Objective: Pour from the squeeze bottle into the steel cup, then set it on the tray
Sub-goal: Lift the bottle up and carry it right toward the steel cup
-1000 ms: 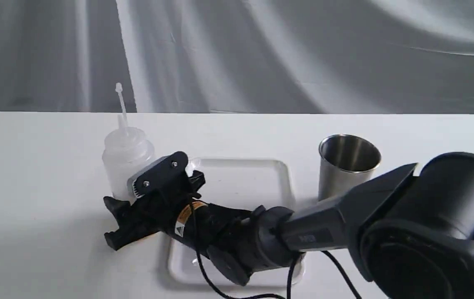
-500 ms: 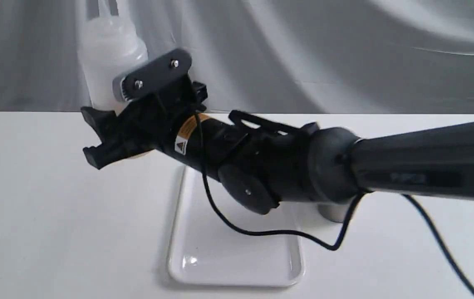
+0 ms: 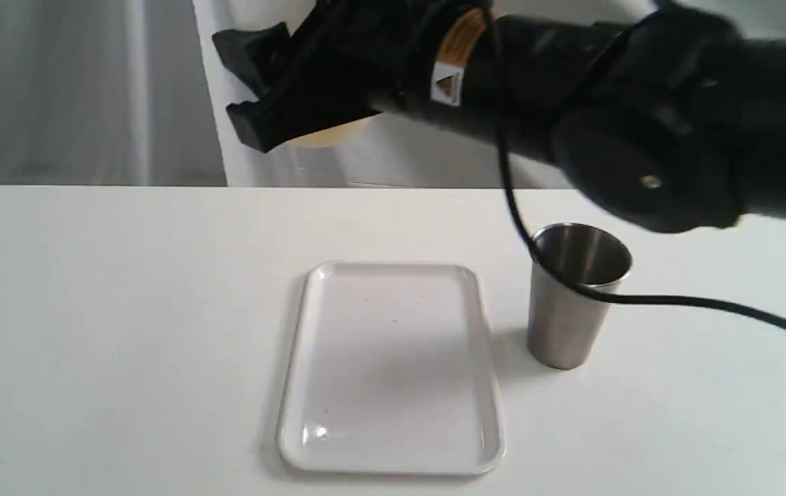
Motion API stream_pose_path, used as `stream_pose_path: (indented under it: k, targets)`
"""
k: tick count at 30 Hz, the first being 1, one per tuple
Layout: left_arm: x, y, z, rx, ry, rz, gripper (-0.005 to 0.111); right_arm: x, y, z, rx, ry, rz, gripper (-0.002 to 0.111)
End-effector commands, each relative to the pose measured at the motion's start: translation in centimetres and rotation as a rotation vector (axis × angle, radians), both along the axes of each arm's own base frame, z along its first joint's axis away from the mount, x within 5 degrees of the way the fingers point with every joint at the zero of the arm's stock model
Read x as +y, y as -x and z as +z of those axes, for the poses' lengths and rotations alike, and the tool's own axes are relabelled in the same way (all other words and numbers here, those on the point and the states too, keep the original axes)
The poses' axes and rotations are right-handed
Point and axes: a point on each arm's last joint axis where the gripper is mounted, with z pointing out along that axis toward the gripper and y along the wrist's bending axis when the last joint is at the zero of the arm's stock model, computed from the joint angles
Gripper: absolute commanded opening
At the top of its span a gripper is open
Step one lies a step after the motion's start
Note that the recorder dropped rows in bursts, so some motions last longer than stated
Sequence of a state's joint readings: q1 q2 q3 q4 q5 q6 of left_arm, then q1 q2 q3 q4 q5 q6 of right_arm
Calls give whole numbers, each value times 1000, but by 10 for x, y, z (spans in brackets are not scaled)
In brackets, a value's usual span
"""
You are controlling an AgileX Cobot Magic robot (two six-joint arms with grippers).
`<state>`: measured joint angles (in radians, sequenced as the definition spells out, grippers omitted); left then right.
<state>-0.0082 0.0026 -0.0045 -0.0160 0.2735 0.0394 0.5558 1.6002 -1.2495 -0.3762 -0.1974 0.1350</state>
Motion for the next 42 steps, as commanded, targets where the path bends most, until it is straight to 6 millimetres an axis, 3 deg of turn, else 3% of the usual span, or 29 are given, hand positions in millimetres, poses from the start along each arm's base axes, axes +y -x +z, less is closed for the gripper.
stream_pose_path:
  k: [1, 7, 12, 18, 21, 30, 42]
  targets:
    - [0, 0, -1, -6, 5, -5, 0, -24, 18, 24, -7, -29, -39, 0]
    - [0, 0, -1, -6, 5, -5, 0, -75, 43, 41, 29, -77, -170, 0]
    - [0, 0, -1, -6, 2, -6, 0, -120, 66, 42, 23, -85, -293, 0]
    - [0, 0, -1, -6, 2, -6, 0, -171, 86, 28, 97, -109, -509, 0]
    - [0, 0, -1, -6, 2, -6, 0, -187, 92, 21, 110, -105, -578, 0]
    - [0, 0, -1, -6, 6, -5, 0, -212, 95, -5, 205, 26, -791, 0]
    - [0, 0, -1, -6, 4, -6, 0, -214, 77, -43, 320, 52, -842, 0]
